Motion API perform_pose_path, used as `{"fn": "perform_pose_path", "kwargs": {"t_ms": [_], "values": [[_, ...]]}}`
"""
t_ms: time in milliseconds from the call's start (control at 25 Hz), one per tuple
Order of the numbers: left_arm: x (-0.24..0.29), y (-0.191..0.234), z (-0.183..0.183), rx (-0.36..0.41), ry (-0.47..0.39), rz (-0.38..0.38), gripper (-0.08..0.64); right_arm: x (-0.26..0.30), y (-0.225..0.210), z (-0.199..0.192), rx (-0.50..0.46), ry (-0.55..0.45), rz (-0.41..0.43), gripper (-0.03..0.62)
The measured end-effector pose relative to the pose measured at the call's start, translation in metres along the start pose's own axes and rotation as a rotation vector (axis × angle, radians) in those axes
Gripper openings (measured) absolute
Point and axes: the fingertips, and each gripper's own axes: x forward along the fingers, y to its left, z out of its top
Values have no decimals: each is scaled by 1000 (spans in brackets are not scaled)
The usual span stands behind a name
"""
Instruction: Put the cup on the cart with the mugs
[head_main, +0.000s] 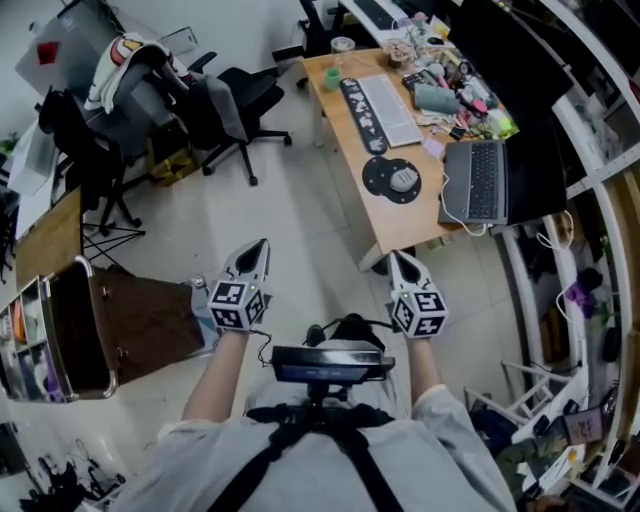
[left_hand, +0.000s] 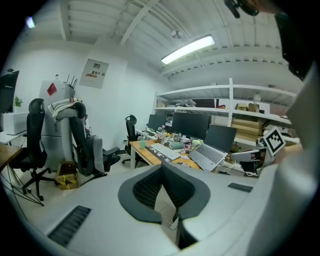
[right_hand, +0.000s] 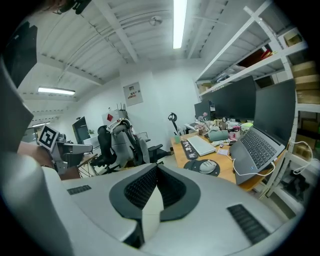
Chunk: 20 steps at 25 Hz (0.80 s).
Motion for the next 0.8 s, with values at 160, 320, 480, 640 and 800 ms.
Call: {"fn": "perform_pose_path", "kwargs": {"t_ms": [160, 320, 480, 640, 800], "values": [[11, 11, 3, -16, 2, -3, 1, 24, 7, 10, -12, 13, 22, 8], [37, 23, 10, -30, 10, 8, 1, 59, 0, 22, -1, 24, 49, 8], [61, 31, 30, -13, 6, 20, 1, 96, -11, 40, 11, 16, 81, 8], [91, 39, 54, -12, -6, 44, 2, 131, -25, 61, 20, 2, 104, 8], [111, 43, 79, 6, -25, 59, 2, 163, -34, 82, 20, -9, 131, 8]]}}
